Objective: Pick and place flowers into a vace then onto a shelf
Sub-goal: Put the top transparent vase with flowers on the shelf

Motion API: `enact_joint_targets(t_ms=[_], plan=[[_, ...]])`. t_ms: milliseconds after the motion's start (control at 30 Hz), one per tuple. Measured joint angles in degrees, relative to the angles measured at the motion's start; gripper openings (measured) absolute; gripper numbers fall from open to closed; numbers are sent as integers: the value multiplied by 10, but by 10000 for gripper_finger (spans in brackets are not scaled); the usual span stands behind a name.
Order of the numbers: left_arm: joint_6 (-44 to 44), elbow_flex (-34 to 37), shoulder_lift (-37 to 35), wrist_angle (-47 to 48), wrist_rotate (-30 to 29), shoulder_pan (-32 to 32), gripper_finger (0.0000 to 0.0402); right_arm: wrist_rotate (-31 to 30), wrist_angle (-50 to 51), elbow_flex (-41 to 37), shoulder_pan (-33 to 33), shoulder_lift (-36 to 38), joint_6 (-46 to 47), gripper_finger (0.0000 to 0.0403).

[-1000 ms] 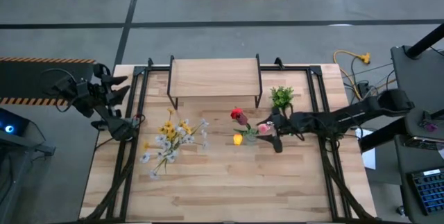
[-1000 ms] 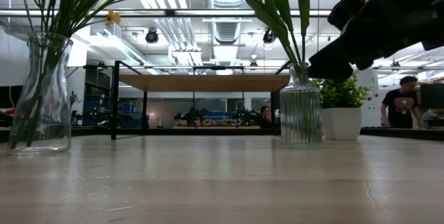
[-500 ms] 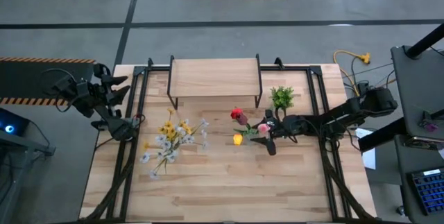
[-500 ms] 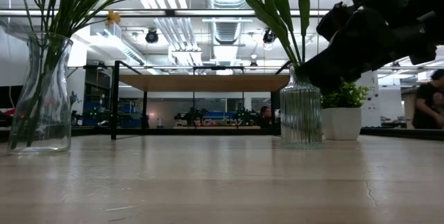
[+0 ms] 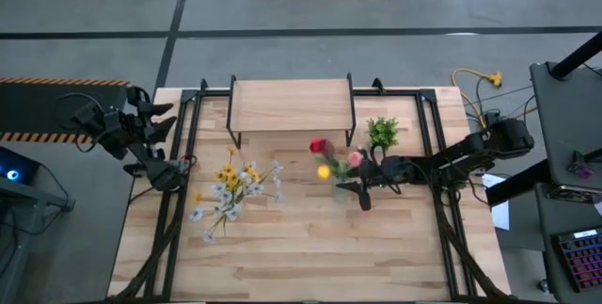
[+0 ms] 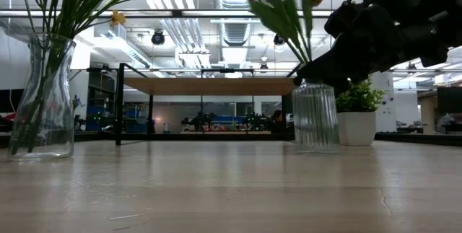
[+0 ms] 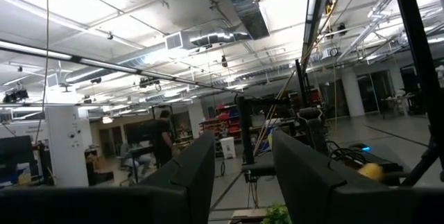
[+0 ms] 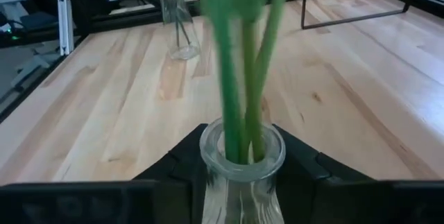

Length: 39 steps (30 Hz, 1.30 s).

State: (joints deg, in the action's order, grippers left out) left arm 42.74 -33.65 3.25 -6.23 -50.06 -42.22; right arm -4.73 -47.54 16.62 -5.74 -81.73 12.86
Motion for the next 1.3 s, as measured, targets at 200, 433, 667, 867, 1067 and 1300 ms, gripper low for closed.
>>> enact_joint_targets(t_ms=[200, 433, 667, 867, 1067, 1300], plan=[[-4, 0, 0, 0, 0, 0, 128, -6, -2, 0, 0, 0, 1, 110], [-4, 0, 0, 0, 0, 0, 128, -18, -4, 49, 5, 28, -68, 110], [-15, 0, 0, 0, 0, 0, 128, -30, 133, 160, 52, 86, -120, 110], [-16, 0, 0, 0, 0, 0, 128, -32, 297, 287, 112, 94, -150, 110], [-23, 0, 0, 0, 0, 0, 128, -32, 400, 382, 197, 73, -157, 110], [-28, 0, 0, 0, 0, 0, 128, 7, 407, 422, 300, 21, -125, 110]])
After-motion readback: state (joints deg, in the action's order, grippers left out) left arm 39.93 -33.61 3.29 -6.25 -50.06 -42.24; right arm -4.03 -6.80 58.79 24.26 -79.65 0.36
